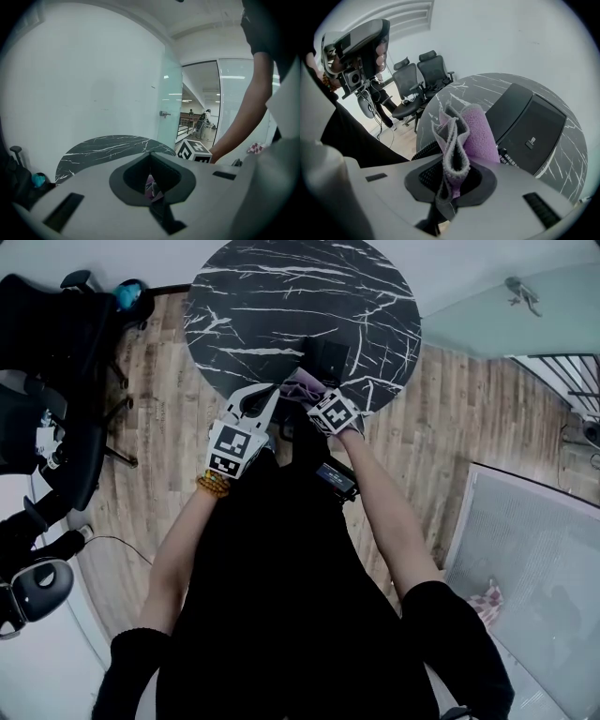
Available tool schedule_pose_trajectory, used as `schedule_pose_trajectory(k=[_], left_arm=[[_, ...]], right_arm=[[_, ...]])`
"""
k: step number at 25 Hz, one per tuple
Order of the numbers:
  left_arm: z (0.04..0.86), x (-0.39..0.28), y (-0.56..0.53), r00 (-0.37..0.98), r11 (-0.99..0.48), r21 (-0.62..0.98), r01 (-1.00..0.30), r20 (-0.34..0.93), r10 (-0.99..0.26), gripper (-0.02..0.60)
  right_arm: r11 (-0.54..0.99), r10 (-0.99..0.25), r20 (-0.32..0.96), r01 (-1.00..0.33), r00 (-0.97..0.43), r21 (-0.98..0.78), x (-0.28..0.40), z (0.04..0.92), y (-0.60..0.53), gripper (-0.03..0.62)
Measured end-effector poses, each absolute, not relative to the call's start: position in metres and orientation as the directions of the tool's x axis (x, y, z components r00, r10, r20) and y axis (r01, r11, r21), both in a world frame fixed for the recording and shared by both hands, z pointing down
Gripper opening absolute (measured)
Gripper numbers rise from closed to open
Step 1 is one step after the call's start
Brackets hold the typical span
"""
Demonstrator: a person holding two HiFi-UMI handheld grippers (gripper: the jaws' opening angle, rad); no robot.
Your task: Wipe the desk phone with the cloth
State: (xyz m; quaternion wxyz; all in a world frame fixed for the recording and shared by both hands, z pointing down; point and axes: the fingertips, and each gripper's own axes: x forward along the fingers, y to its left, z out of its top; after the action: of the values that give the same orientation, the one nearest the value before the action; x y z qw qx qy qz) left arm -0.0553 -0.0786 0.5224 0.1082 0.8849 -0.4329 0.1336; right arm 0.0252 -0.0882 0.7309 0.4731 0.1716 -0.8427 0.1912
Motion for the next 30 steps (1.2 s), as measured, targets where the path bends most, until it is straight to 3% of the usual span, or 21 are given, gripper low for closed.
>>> schedule_pose_trajectory(k=[12,21,30], left_arm=[[0.532,-0.056,-0.076,0.583,-0.598,0.077,-0.798,0.354,-0.731,0.014],[0.541,-0.047,-0.077,0.61,-0.625,0.093,-0.775,0.372,-0.7,0.014],[0.534,-0.025,-0.084,0.652,-0.667,0.088,-0.74,0.338,-0.678,0.014]], right_arm=[[0.869,-0.056,0.864,-0.451,-0.5,-0.204,0.025,0.736,-0.077,0.054],[0.857,0.1,0.82,-0.37,-0.563,-0.359,0.019,0.721,-0.061,0.055],[0.962,-0.075,0.693,-0.235,-0.717,-0.139,0.005,0.628,-0.129,0.055]])
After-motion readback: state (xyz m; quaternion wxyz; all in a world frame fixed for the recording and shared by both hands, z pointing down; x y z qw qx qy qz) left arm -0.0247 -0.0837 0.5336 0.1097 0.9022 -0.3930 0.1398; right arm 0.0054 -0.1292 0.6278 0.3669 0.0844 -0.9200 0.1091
